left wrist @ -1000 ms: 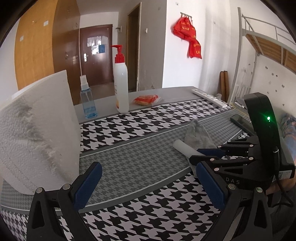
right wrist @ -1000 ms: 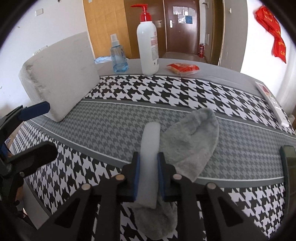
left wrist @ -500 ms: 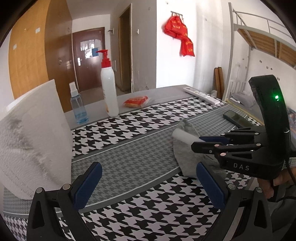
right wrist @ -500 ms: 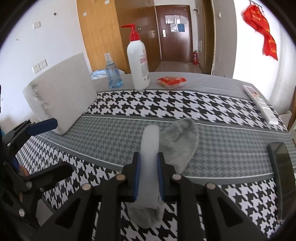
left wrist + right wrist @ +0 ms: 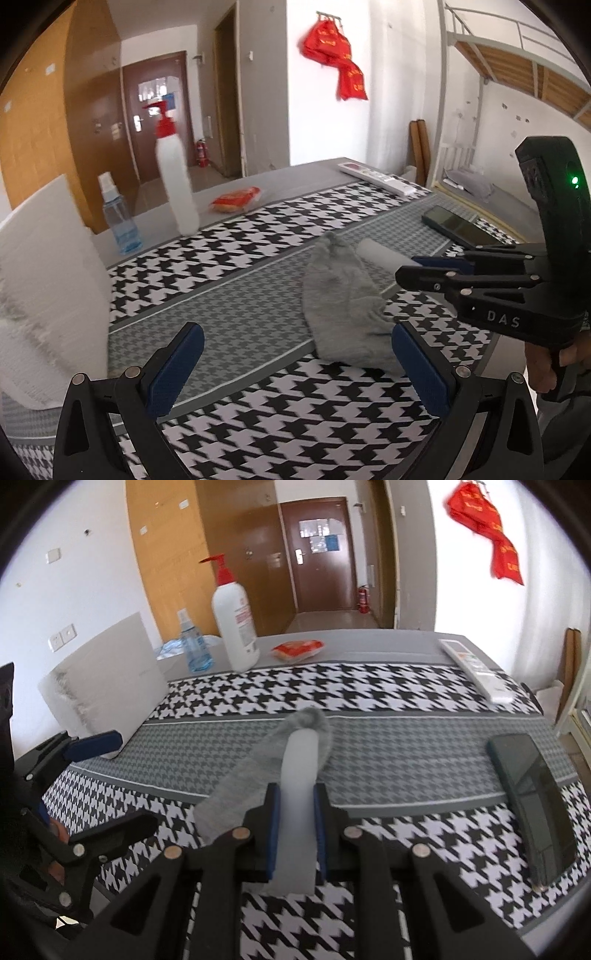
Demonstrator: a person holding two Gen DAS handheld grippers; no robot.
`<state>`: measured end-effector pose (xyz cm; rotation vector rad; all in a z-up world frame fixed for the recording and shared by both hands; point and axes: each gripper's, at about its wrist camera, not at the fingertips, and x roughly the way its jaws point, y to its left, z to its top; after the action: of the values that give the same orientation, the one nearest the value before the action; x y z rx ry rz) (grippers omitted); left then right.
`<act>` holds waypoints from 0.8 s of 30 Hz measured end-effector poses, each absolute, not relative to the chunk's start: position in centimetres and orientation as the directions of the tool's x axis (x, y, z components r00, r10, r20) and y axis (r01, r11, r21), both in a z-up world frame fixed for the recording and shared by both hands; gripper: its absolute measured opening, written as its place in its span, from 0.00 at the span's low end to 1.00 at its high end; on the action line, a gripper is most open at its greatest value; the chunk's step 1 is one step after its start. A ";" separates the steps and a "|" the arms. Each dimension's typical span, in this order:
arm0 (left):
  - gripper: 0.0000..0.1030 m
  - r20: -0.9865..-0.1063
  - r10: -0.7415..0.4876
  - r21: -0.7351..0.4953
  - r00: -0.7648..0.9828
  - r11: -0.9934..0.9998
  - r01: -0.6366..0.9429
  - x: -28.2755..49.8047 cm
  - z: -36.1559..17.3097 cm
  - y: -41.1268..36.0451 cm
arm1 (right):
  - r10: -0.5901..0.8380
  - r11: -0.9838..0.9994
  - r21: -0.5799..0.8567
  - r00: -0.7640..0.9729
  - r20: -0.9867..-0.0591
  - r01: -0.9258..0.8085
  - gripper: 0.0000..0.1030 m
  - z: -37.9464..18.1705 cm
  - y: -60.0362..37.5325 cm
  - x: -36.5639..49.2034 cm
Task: Organize soft objects
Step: 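Lower the left tool onto the grey sock and close it on the sock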
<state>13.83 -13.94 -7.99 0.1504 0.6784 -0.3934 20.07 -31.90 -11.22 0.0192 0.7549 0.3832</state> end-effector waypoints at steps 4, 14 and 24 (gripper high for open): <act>0.96 -0.661 -0.335 -0.007 0.671 0.897 0.441 14.4 -8.4 -15.3 | 0.334 0.937 0.158 0.670 -0.663 -0.310 0.20 -11.3 -32.9 19.6; 0.85 -0.709 -0.321 0.010 0.627 0.885 0.465 16.2 -9.5 -17.3 | 0.315 0.948 0.180 0.681 -0.661 -0.264 0.20 -11.4 -34.2 18.9; 0.85 -0.739 -0.295 0.049 0.606 0.873 0.486 17.5 -10.8 -19.0 | 0.301 0.953 0.193 0.689 -0.659 -0.232 0.20 -11.6 -35.1 18.2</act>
<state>17.52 -19.01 -10.82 0.2566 0.8017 -0.4571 18.21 -35.07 -11.56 0.0971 0.7542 0.2989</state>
